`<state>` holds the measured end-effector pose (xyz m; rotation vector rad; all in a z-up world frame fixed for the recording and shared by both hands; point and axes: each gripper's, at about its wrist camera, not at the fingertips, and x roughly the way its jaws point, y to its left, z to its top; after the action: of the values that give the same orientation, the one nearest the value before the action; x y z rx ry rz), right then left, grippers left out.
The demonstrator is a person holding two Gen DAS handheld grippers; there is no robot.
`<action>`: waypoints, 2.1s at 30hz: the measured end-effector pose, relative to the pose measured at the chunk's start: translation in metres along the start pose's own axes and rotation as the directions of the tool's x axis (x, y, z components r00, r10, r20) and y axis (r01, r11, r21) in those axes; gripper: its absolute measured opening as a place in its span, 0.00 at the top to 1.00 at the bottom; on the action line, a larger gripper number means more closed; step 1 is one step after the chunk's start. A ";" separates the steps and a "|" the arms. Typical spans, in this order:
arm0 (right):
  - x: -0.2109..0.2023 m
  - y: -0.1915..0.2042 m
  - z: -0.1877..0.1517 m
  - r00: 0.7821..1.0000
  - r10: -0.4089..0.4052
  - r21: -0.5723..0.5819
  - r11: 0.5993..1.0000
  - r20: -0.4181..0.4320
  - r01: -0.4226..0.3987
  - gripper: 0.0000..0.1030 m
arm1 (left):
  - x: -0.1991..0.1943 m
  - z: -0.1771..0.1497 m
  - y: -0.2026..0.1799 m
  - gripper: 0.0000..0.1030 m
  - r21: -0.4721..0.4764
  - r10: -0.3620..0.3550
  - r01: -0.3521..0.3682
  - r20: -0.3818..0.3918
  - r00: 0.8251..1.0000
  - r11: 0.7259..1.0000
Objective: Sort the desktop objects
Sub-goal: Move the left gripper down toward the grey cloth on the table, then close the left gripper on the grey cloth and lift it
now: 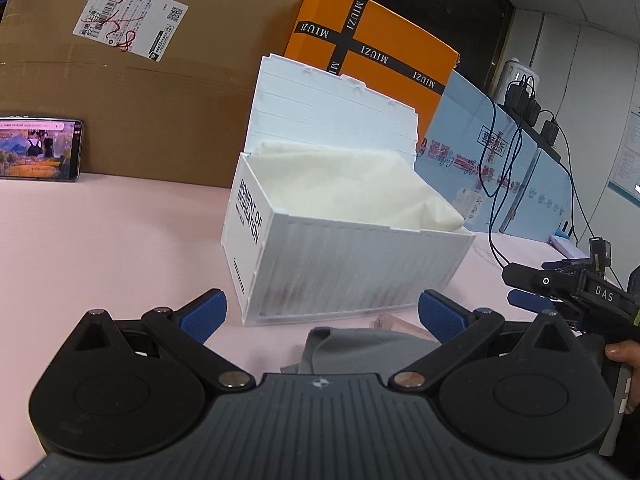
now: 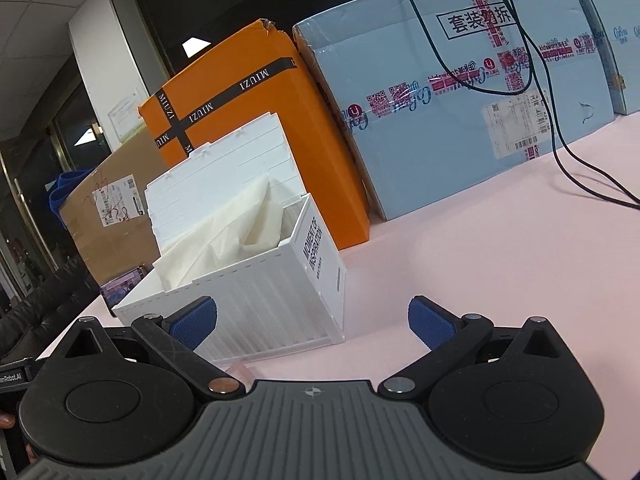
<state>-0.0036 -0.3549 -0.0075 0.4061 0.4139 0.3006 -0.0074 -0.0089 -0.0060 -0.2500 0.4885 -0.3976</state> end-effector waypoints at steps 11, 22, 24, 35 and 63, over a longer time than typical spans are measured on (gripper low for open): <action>-0.032 0.006 -0.024 0.996 -0.012 0.058 0.998 -0.092 0.017 0.00 | -0.008 -0.015 0.016 0.03 -0.153 -0.074 0.061 -0.082 0.994 0.986; -0.055 0.012 -0.042 0.987 -0.020 0.063 0.998 -0.161 0.030 0.00 | -0.006 -0.031 0.013 0.08 -0.250 -0.198 0.156 -0.151 0.968 0.955; -0.057 0.012 -0.046 0.984 -0.012 0.080 0.996 -0.180 0.027 0.00 | -0.005 -0.031 0.012 0.10 -0.255 -0.211 0.167 -0.158 0.965 0.953; -0.067 0.019 -0.054 0.950 0.132 0.132 0.986 -0.283 -0.098 0.00 | 0.009 -0.021 0.015 0.26 -0.258 -0.199 0.146 -0.192 0.961 0.955; -0.005 0.013 -0.031 0.958 0.133 0.454 0.891 -0.252 -0.004 0.00 | 0.026 -0.023 0.012 0.51 -0.224 -0.161 0.120 -0.179 0.971 0.967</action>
<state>-0.0245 -0.3357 -0.0265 0.8423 0.7526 0.3324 0.0060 -0.0121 -0.0399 -0.4567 0.7109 -0.5131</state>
